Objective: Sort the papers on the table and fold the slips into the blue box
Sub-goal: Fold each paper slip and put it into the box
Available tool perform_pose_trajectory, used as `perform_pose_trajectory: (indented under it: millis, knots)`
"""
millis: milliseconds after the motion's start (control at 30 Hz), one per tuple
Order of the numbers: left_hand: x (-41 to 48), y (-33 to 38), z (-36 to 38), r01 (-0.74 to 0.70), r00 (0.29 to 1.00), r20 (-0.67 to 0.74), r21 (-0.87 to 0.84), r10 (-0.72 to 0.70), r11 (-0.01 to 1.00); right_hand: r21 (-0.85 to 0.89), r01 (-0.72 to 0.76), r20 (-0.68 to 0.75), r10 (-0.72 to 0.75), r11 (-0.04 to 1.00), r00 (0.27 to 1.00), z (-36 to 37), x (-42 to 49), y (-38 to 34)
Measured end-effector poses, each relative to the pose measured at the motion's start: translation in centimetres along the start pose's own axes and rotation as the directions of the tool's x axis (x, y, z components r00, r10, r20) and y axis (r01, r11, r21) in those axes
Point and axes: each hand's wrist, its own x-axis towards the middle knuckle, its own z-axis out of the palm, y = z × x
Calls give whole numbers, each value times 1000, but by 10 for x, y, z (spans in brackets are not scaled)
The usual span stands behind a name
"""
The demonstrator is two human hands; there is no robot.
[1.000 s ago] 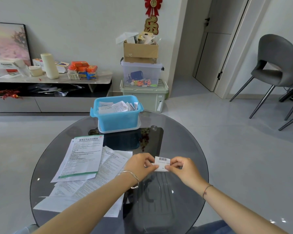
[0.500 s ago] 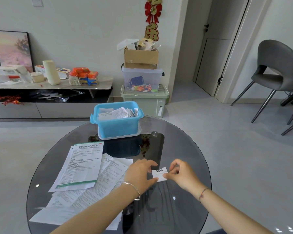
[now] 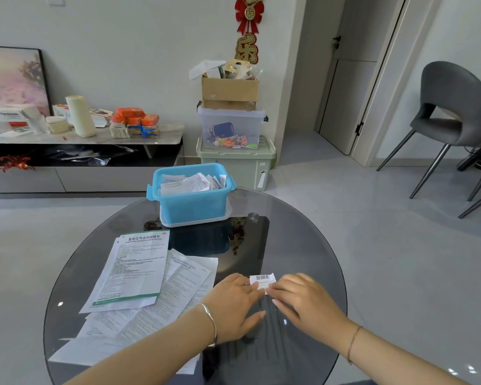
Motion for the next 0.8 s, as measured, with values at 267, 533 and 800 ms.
perform_pose_trajectory:
  millis: [267, 533, 800]
  knots:
    - [7, 0, 13, -88, 994, -51, 197, 100, 976, -60, -31, 4, 32, 998, 999, -5, -4, -1]
    - [13, -2, -1, 20, 1000, 14, 72, -21, 997, 122, -219, 77, 211, 968, 974, -3, -8, 7]
    - [42, 9, -11, 91, 994, 50, 126, -98, 988, 140, -301, 96, 290, 943, 952, 3, 3, 13]
